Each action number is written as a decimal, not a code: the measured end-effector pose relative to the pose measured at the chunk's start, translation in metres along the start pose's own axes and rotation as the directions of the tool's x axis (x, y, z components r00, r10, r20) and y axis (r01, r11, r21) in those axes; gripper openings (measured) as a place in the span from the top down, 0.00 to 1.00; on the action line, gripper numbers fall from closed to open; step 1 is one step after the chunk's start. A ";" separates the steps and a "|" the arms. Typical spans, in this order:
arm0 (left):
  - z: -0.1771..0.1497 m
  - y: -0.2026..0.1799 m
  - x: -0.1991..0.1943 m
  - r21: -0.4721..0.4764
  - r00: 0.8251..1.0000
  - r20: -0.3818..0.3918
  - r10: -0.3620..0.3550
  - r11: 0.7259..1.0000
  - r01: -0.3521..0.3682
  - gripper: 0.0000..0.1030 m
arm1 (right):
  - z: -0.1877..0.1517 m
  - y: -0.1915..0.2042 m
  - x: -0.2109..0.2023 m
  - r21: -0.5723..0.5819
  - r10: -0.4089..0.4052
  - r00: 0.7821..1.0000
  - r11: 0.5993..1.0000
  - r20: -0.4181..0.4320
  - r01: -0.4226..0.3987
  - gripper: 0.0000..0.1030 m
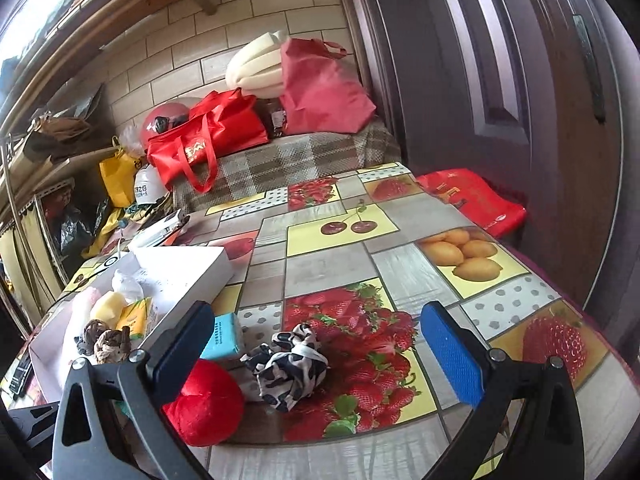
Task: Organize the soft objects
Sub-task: 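Grasp the red plush ball with the right gripper while the left approaches the green sponge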
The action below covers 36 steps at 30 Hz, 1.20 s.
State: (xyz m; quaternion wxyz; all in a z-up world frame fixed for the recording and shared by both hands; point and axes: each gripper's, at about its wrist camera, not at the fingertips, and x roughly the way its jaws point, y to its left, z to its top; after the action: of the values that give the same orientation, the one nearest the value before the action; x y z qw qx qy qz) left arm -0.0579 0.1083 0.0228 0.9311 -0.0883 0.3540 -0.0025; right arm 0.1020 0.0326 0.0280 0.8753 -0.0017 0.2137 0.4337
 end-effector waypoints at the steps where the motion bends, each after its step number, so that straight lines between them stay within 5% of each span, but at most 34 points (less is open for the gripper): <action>1: -0.002 0.002 0.000 -0.005 1.000 0.001 0.010 1.000 -0.010 0.01 | 0.000 -0.001 0.000 0.004 0.001 1.000 1.000 -0.002 -0.001 0.00; 16: -0.012 0.055 -0.020 -0.151 0.986 0.036 0.164 0.976 -0.157 0.01 | -0.002 -0.016 0.001 0.082 0.026 0.999 0.996 -0.026 -0.023 0.00; 24: -0.009 0.047 -0.011 -0.117 0.981 0.016 0.194 0.974 -0.191 0.01 | -0.015 0.030 -0.002 -0.120 0.224 0.963 0.963 -0.152 -0.243 0.01; 28: -0.010 0.050 -0.016 -0.137 0.982 0.043 0.184 0.975 -0.177 0.01 | -0.025 0.068 0.009 -0.290 0.211 0.947 0.916 -0.241 -0.278 0.11; 31: -0.010 0.051 -0.018 -0.150 0.981 0.050 0.189 0.972 -0.179 0.01 | -0.033 0.083 0.029 -0.330 0.179 0.925 0.897 -0.336 -0.294 0.39; 36: -0.008 0.041 -0.018 -0.110 0.978 0.062 0.201 0.975 -0.193 0.01 | -0.036 0.069 0.028 -0.276 0.211 0.906 0.905 -0.368 -0.323 0.44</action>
State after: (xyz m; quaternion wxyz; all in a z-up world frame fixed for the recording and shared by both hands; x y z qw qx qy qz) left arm -0.0795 0.1481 0.0221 0.9332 -0.1007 0.3263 0.1114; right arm 0.0517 0.0903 -0.0024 0.7455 -0.1910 0.2795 0.5741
